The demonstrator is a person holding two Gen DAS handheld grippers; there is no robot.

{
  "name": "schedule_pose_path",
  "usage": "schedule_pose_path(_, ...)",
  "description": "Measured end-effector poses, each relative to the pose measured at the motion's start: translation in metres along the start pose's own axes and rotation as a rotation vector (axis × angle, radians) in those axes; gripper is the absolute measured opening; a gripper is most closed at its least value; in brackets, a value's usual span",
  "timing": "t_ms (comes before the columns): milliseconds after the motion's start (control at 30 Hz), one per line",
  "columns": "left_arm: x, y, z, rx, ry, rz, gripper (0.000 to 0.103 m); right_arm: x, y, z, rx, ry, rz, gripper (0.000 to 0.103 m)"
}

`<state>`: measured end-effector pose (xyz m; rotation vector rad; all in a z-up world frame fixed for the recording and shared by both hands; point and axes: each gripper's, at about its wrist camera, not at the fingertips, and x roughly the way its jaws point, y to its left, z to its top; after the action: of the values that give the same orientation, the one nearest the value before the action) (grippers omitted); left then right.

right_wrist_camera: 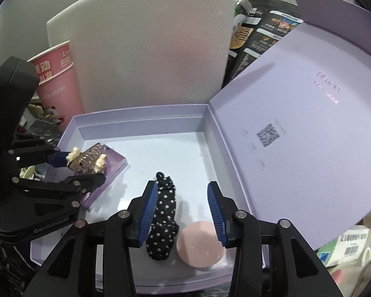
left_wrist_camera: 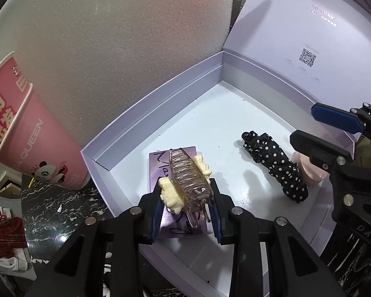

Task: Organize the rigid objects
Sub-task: 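Open both grippers to drop the clip and hair tie into the gift box, then withdraw both tools from the gift box back toward the remaining items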

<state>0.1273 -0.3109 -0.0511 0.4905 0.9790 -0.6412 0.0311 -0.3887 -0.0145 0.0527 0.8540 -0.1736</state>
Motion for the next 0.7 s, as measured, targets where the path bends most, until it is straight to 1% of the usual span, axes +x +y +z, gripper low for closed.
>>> schedule_pose_path(67,-0.001,0.000,0.001,-0.005,-0.003,-0.004,0.032,-0.006,-0.003,0.000,0.013,-0.009,-0.001,0.046)
schedule_pose_path(133,-0.004,0.000,0.000,-0.007,-0.006,-0.009,0.038,-0.008,0.000,0.004,0.016,-0.015,-0.007,0.046)
schedule_pose_path(167,-0.005,0.000,0.000,-0.005,-0.007,-0.017,0.052,-0.009,0.001,0.004,0.015,-0.019,-0.011,0.046)
schedule_pose_path(200,-0.007,0.000,0.000,-0.005,-0.011,-0.025,0.069,-0.012,0.001,0.004,0.013,-0.023,-0.015,0.046)
schedule_pose_path(267,-0.013,0.000,-0.001,-0.010,-0.030,-0.031,0.082,-0.018,0.002,0.004,0.010,-0.032,-0.023,0.046)
schedule_pose_path(533,-0.039,-0.001,-0.003,-0.007,-0.072,-0.011,0.082,-0.042,0.003,0.001,0.017,-0.074,-0.028,0.048)
schedule_pose_path(600,-0.046,-0.002,-0.005,-0.009,-0.084,-0.013,0.082,-0.047,0.003,0.001,0.014,-0.086,-0.029,0.051)
schedule_pose_path(700,-0.055,-0.001,-0.008,-0.017,-0.097,-0.011,0.082,-0.053,0.004,0.000,0.016,-0.096,-0.025,0.052)
